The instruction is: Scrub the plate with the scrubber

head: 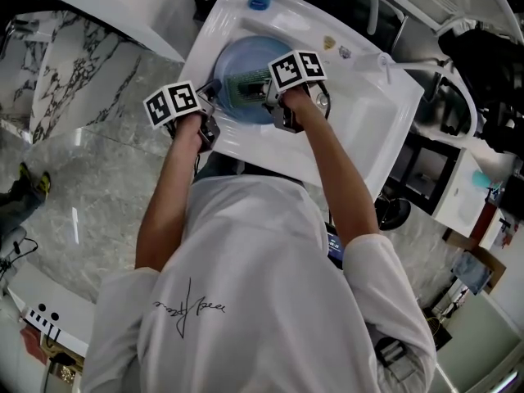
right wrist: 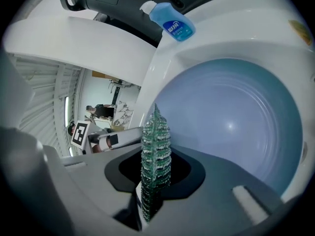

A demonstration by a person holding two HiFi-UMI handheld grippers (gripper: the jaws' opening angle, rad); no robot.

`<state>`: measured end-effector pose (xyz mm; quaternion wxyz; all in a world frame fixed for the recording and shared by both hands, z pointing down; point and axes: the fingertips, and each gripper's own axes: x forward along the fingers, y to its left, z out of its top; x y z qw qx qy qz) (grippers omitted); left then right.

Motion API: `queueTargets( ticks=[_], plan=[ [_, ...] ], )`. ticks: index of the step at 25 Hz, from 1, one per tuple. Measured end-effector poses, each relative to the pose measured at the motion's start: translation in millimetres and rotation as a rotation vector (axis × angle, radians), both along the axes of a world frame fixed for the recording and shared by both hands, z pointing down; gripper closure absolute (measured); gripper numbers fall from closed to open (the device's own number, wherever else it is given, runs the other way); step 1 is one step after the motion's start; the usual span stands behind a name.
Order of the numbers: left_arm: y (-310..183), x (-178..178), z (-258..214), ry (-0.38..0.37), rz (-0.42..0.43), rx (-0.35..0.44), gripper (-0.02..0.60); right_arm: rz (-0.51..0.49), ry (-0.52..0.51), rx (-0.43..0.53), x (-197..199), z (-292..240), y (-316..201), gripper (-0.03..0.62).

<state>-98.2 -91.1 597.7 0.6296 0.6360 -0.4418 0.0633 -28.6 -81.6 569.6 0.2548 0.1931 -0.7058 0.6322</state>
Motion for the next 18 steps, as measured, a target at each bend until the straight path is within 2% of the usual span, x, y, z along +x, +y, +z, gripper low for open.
queueTargets(
  ticks=[18],
  plan=[
    [0.5,-0.3,-0.3,-0.006,0.011,-0.001,0.479,0.005,0.07,-0.089,45.9,21.4,9.3,0.533]
  ],
)
